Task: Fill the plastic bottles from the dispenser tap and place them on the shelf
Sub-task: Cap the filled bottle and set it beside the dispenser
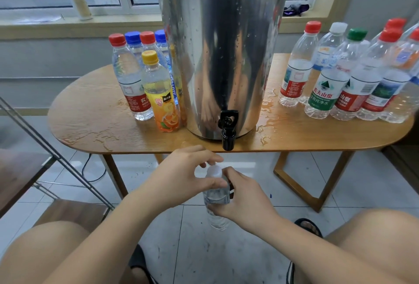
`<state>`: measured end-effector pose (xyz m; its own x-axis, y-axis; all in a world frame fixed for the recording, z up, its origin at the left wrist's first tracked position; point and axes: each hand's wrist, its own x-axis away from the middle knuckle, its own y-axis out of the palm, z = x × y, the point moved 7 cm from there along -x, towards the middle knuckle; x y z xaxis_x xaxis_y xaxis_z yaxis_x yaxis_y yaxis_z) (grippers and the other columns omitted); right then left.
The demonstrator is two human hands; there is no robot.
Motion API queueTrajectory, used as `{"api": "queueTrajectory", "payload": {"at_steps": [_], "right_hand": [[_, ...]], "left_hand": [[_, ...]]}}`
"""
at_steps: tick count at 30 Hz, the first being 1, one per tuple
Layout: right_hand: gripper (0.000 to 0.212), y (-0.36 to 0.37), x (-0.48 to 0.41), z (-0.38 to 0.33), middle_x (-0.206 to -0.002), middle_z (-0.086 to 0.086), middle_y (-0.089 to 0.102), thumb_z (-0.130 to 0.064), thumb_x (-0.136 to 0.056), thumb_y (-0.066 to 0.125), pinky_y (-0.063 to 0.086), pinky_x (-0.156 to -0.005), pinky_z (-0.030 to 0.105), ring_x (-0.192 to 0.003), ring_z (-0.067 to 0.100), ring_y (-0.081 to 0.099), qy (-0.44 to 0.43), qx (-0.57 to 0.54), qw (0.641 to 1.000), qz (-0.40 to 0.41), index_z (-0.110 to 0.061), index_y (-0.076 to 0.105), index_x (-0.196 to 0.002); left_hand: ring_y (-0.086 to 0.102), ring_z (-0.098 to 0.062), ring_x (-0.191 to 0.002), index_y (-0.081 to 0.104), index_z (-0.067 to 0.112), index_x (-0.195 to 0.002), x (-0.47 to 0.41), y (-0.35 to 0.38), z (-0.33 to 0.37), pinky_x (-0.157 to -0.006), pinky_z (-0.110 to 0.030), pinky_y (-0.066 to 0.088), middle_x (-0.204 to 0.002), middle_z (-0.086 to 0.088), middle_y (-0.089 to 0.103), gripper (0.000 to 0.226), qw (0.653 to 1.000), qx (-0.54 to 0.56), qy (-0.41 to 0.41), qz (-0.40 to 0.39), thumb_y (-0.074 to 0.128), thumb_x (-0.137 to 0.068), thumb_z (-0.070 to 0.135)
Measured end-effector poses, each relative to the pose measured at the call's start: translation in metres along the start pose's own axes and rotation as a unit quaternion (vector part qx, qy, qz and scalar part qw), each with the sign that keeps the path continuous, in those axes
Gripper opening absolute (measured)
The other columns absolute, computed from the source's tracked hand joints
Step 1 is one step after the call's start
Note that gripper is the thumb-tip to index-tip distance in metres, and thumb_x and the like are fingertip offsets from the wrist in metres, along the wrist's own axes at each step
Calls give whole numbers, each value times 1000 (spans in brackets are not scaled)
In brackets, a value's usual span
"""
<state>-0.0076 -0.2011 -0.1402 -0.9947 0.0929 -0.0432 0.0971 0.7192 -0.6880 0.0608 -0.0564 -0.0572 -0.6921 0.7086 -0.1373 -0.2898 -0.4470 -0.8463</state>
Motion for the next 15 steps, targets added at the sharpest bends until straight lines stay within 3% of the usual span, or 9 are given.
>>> {"api": "queueTrajectory", "payload": {"at_steps": [2,4,9,15], "right_hand": [[52,1,0,0,-98,-18,63,-53,-70,87,56,-75,36,-90,10,62,-2,6,1000,-4,-38,47,-100],[52,2,0,0,-99,-20,64,-54,-70,87,56,-76,36,-91,9,63,-1,7,1000,-7,-39,49,-102],[56,-1,0,3,-102,-18,66,-57,-69,85,58,-79,37,-94,9,65,11,6,1000,-5,-41,50,-109],[69,-8,1,3,-108,-14,70,-52,-70,87,58,-82,32,-99,8,66,24,12,1000,2,-39,55,-130]], "left_hand": [[62,-4,-94,80,35,-113,-2,-2,1,-80,-33,57,-99,20,66,57,999,-31,-7,17,66,-81,80],[61,-5,-89,80,30,-111,-3,-1,4,-78,-35,57,-96,18,64,57,998,-52,-6,18,63,-83,77],[60,-5,-98,78,35,-126,-5,5,9,-87,-36,57,-106,17,62,29,999,-32,1,-6,75,-99,44],[57,-4,-121,76,39,-135,-4,12,10,-104,-31,51,-127,19,65,38,999,-17,41,-29,70,-105,15]]}}
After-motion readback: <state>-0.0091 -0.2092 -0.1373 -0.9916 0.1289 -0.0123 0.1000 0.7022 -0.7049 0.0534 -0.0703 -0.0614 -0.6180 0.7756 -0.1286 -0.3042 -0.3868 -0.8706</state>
